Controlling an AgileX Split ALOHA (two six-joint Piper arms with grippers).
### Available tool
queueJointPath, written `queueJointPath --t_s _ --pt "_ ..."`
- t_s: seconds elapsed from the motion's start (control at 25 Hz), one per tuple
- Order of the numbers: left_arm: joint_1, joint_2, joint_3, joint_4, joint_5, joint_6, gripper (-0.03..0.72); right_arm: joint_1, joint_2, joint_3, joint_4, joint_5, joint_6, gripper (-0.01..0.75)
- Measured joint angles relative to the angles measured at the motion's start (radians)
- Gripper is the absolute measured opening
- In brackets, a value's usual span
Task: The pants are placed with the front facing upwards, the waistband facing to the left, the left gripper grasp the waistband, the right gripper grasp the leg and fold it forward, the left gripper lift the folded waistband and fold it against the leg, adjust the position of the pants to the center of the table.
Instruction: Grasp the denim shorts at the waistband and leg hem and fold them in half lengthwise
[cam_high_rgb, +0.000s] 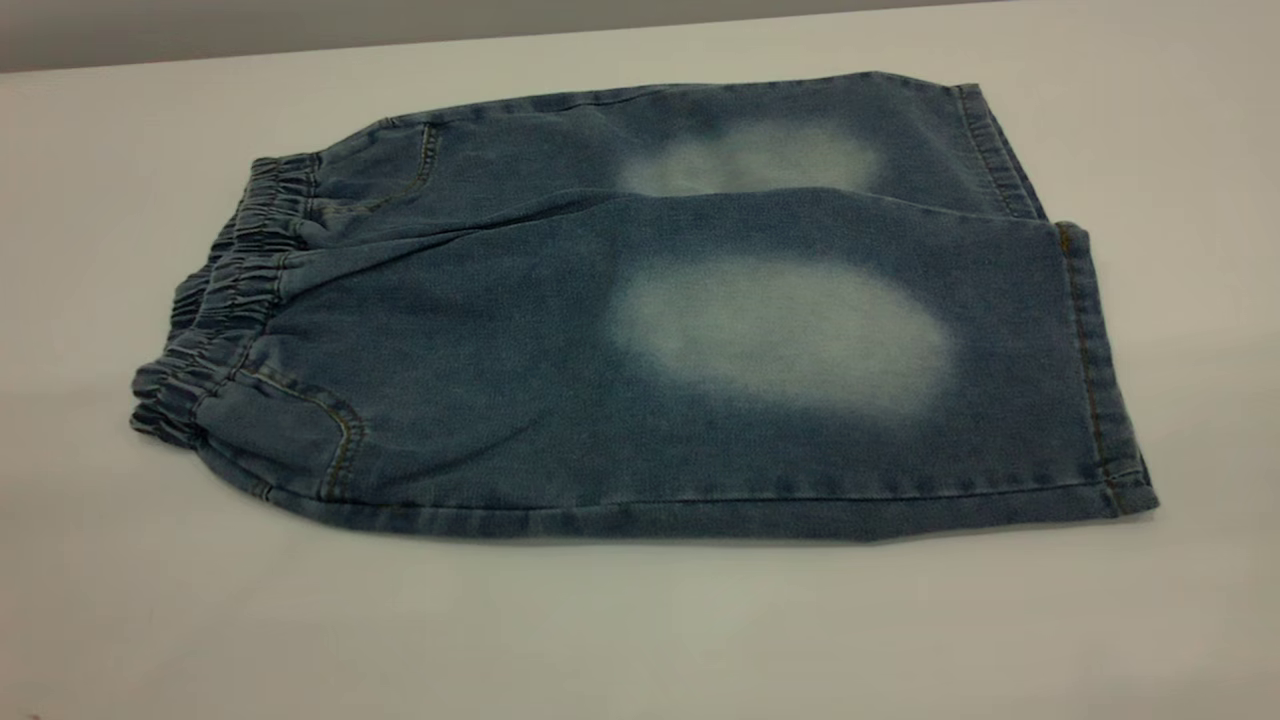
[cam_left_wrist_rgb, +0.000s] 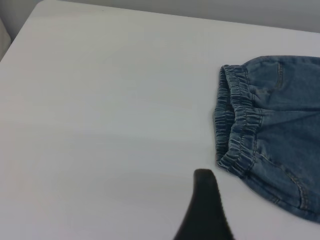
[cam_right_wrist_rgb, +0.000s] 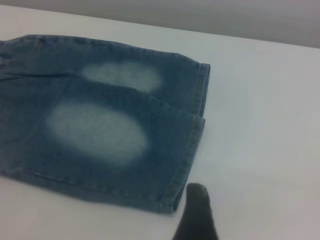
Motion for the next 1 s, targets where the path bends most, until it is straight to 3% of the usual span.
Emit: queueJointPath --t_s 0.36,0.6,0.76,1.0 --pt "0.000 0.001 0.001 0.002 -0.003 -0.010 0.496 0.000 0.000 0.000 0.002 0.000 0.000 0.477" --pt "0.000 0.098 -0.039 0.001 -0.033 -0.136 0.496 0.000 0.015 -0.018 0.002 -0.038 0.094 0.477" --pt "0.000 0.252 -0.050 -0.028 -0.140 -0.214 0.496 0.000 0.130 -0.068 0.010 -0.098 0.140 0.477" --pt "0.000 0.543 -0.050 -0.082 -0.424 -0.215 0.496 0.000 0.392 -0.142 0.049 -0.211 0.139 0.477"
